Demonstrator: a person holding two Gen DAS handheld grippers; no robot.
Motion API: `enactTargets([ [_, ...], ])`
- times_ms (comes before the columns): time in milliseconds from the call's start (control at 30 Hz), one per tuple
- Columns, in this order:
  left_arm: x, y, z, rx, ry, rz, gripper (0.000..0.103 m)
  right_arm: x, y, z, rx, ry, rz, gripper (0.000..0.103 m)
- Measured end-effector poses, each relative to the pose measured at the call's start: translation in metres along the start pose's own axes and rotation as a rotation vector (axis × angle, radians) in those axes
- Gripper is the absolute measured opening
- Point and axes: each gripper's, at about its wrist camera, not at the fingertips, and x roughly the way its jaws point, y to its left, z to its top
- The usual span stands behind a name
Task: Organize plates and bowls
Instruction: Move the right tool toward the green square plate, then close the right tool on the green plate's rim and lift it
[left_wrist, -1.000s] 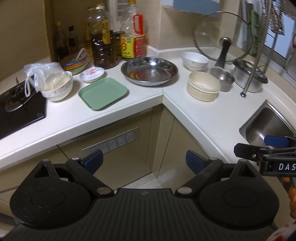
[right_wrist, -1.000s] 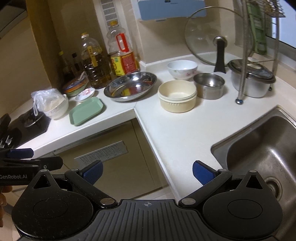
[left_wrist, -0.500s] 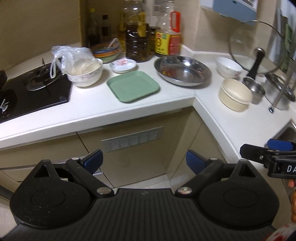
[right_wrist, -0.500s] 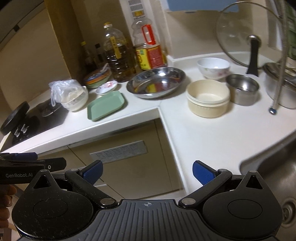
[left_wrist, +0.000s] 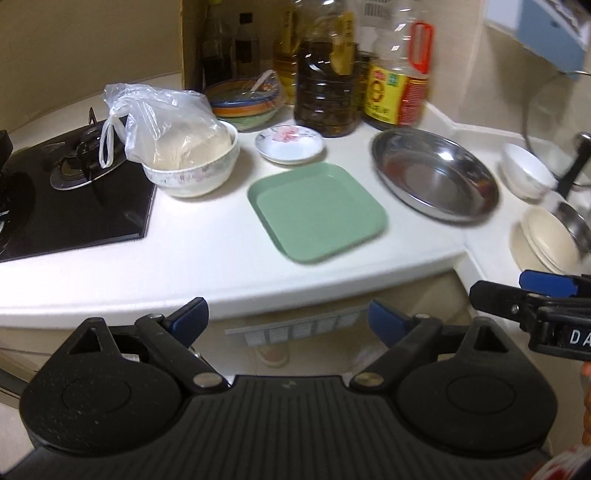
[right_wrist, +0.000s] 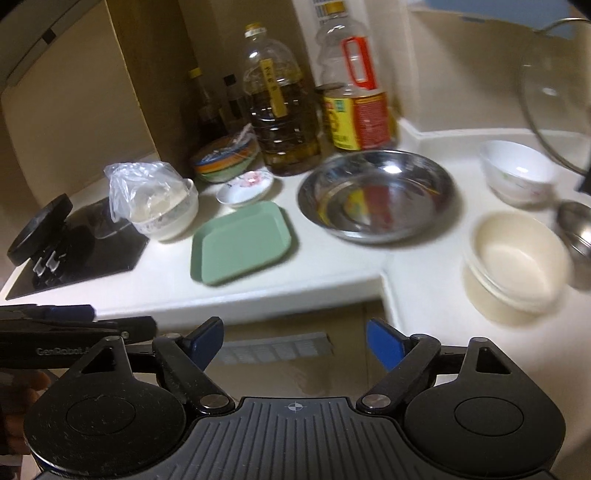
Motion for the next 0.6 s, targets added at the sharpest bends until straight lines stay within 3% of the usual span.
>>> enactTargets([
  [300, 0.071, 0.028, 0.048, -0.020, 0.067, -0.004, 0.081, 0.094, 0.013, 0.051, -0.039, 0.067, 0.019, 0.061],
  [433, 0.094, 0.037, 0.059, -0.020, 0.095, -0.020, 0.070, 0.123, 0.013, 0.063, -0.044, 0.085, 0.001, 0.049],
  [600, 0.112, 0.044, 0.065, -0.017, 0.118, -0.041, 0.070, 0.149, 0.012, 0.072, -0.054, 0.102, -0.028, 0.044],
])
